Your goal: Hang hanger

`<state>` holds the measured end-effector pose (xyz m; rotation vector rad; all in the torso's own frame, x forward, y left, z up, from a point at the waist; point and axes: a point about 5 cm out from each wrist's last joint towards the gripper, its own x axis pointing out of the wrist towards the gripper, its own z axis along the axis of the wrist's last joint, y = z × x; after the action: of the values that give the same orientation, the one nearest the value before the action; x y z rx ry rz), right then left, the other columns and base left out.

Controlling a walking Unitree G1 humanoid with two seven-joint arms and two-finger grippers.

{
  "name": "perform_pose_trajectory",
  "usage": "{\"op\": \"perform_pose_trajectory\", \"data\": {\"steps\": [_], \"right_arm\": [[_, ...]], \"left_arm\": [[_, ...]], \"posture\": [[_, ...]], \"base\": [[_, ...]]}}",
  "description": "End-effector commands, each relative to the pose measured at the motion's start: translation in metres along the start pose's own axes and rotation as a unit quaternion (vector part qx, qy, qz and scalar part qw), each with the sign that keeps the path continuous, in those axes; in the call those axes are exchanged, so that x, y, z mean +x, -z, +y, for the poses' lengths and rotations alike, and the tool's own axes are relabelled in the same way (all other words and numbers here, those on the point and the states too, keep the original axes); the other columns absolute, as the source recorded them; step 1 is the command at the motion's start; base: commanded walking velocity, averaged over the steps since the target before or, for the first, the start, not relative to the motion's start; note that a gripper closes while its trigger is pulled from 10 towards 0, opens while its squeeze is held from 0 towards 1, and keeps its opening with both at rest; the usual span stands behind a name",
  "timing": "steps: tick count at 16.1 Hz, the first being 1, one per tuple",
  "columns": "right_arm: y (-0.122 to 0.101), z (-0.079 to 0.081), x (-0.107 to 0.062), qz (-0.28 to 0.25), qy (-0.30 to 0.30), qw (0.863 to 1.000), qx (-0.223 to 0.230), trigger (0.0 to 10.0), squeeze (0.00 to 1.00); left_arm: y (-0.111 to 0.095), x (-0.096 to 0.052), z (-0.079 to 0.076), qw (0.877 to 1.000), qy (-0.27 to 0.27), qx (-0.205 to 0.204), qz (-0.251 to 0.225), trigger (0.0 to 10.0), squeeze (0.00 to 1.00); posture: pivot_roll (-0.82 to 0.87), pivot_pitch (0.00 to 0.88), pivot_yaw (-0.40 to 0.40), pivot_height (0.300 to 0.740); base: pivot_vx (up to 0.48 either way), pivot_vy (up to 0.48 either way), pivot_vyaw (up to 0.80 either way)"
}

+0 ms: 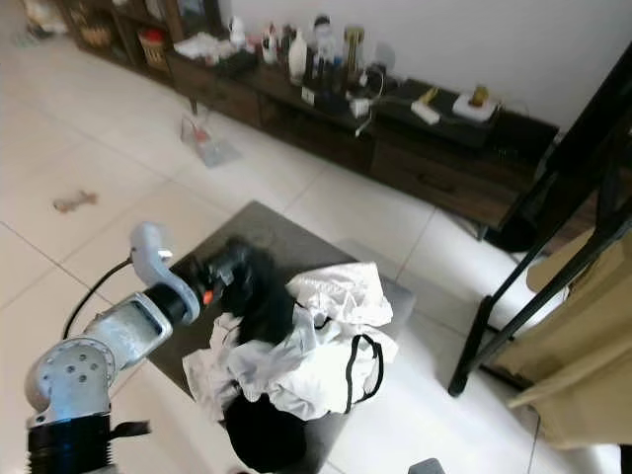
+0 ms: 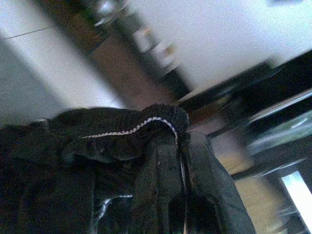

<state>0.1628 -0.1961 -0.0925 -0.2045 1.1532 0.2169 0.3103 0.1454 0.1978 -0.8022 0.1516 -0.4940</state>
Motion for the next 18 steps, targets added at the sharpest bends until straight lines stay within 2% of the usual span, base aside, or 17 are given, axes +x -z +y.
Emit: {"op": "perform_pose_trajectory", "data": {"steps": [1, 2, 3, 4, 5, 6, 18], "right_arm": [[-0.006, 0.010, 0.002, -0.014, -0.014, 1.000, 0.008, 10.0, 0.00], [-0.008, 0.010, 0.002, -0.014, -0.013, 1.000, 0.009, 10.0, 0.00], [-0.009, 0.010, 0.002, -0.015, -0.012, 1.000, 0.008, 10.0, 0.00], [-0.010, 0.011, 0.002, -0.016, -0.012, 1.000, 0.008, 10.0, 0.00], [-0.011, 0.010, 0.002, -0.019, -0.009, 1.000, 0.010, 10.0, 0.00], [-0.011, 0.010, 0.002, -0.019, -0.008, 1.000, 0.010, 10.0, 0.00], [-0.011, 0.010, 0.002, -0.019, -0.008, 1.000, 0.010, 10.0, 0.00]], "left_arm": [[0.000, -0.002, -0.005, 1.000, 0.026, -0.001, -0.006, 0.0, 0.00], [0.020, 0.000, 0.019, 0.985, -0.083, 0.126, 0.085, 0.0, 0.00], [0.033, -0.004, 0.038, 0.938, -0.161, 0.261, 0.161, 0.0, 0.00], [0.028, -0.001, 0.020, 0.958, -0.106, 0.231, 0.131, 0.0, 0.00], [-0.005, 0.003, -0.031, 0.989, 0.040, 0.144, 0.010, 0.0, 0.00], [-0.013, 0.002, -0.038, 0.987, 0.058, 0.147, -0.015, 0.0, 0.00], [-0.013, 0.002, -0.038, 0.987, 0.058, 0.147, -0.015, 0.0, 0.00]], "posture": [[0.02, 0.100, -0.031, 0.740], [0.02, 0.090, -0.034, 0.740], [0.03, 0.083, -0.033, 0.740], [0.01, 0.082, -0.032, 0.740], [0.03, 0.080, -0.029, 0.740], [0.03, 0.078, -0.029, 0.740], [0.03, 0.078, -0.029, 0.740]], "base": [[0.000, 0.000, 0.00], [0.000, 0.000, 0.00], [0.000, 0.000, 0.00], [0.000, 0.000, 0.00], [0.000, 0.000, 0.00], [0.000, 0.000, 0.00], [0.000, 0.000, 0.00]]}}
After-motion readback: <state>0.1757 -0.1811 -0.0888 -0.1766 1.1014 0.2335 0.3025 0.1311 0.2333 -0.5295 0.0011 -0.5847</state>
